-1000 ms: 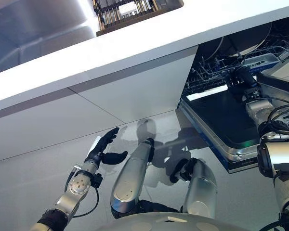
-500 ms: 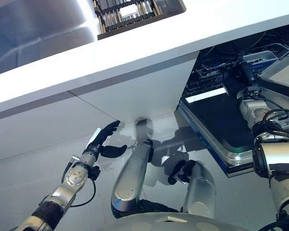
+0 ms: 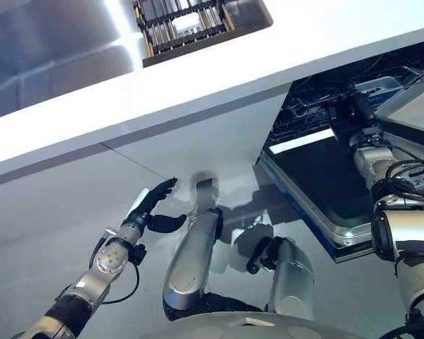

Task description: Pick up plates and place into dishwasher.

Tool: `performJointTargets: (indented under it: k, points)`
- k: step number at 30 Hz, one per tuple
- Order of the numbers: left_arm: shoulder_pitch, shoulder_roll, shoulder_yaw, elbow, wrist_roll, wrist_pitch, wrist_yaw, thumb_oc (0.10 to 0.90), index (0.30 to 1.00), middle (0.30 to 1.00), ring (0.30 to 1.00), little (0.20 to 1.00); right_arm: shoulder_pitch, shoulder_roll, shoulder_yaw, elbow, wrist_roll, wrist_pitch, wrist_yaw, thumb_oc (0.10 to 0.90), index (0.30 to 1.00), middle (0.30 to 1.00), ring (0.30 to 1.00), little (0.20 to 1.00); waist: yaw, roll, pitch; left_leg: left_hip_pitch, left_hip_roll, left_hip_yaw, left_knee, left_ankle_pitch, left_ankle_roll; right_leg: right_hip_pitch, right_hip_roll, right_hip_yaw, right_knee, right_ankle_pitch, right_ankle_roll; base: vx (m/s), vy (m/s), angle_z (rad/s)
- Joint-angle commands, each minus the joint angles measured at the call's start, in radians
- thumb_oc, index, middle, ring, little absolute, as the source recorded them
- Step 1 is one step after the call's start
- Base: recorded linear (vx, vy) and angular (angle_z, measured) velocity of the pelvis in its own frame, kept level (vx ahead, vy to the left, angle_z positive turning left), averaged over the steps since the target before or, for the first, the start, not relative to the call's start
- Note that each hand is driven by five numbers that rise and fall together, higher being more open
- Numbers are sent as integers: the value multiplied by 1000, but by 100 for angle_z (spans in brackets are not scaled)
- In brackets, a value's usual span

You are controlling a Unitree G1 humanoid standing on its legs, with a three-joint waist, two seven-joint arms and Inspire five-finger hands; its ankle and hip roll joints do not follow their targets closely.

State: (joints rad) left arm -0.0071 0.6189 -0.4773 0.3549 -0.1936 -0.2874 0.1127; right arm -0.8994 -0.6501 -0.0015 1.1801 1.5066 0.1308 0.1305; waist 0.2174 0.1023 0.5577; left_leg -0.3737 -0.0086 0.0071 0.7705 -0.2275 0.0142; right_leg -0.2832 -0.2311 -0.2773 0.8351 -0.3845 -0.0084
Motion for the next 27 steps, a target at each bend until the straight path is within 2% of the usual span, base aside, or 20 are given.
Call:
performJointTargets:
  k: [1, 5, 6, 14, 18, 22, 27]
  points:
    - [49, 11, 12, -60, 26, -82, 15, 800, 900, 900, 900, 900, -65, -141, -79, -231, -43, -126, 77, 800, 900, 900, 900, 900, -42, -64, -190, 40, 10, 12, 5, -95, 33, 60, 31, 33, -95, 124, -30, -25, 2, -25]
    - [39, -11, 23, -31, 35, -90, 24, 800, 900, 900, 900, 900, 69, -115, -88, -335, -110, -124, 38, 800, 900, 900, 900, 900, -83, -88, -192, 65, 28, 37, -14, -95, 40, 67, 48, 56, -114, 128, -29, -23, 1, -27]
    - [39, -10, 21, -28, 36, -92, 24, 800, 900, 900, 900, 900, 78, -113, -92, -341, -112, -124, 36, 800, 900, 900, 900, 900, -82, -90, -193, 68, 29, 38, -16, -95, 40, 69, 49, 57, -115, 128, -29, -14, 0, -31]
    - [46, -81, 65, 55, 73, -118, 51, 800, 900, 900, 900, 900, 386, -31, -147, -645, -259, -125, -93, 800, 900, 900, 900, 900, -168, -132, -216, 127, 54, 85, -67, -95, 41, 107, 81, 95, -178, 140, -23, 6, 5, -13]
    - [60, -102, 88, 73, 86, -124, 64, 800, 900, 900, 900, 900, 497, -4, -161, -769, -383, -128, -165, 800, 900, 900, 900, 900, -203, -141, -224, 150, 62, 107, -88, -91, 40, 117, 94, 111, -203, 148, -21, 13, 10, -22]
    - [66, -117, 116, 83, 100, -127, 61, 800, 900, 900, 900, 900, 614, 20, -175, -864, -477, -74, -211, 800, 900, 900, 900, 900, -242, -148, -225, 160, 67, 127, -94, -97, 42, 110, 105, 133, -209, 150, -16, -7, 10, -33]
    - [65, -131, 132, 86, 112, -126, 61, 800, 900, 900, 900, 900, 689, 13, -191, -909, -655, -98, -283, 800, 900, 900, 900, 900, -270, -153, -230, 160, 65, 141, -82, -112, 48, 101, 118, 154, -209, 148, -17, 2, 8, -19]
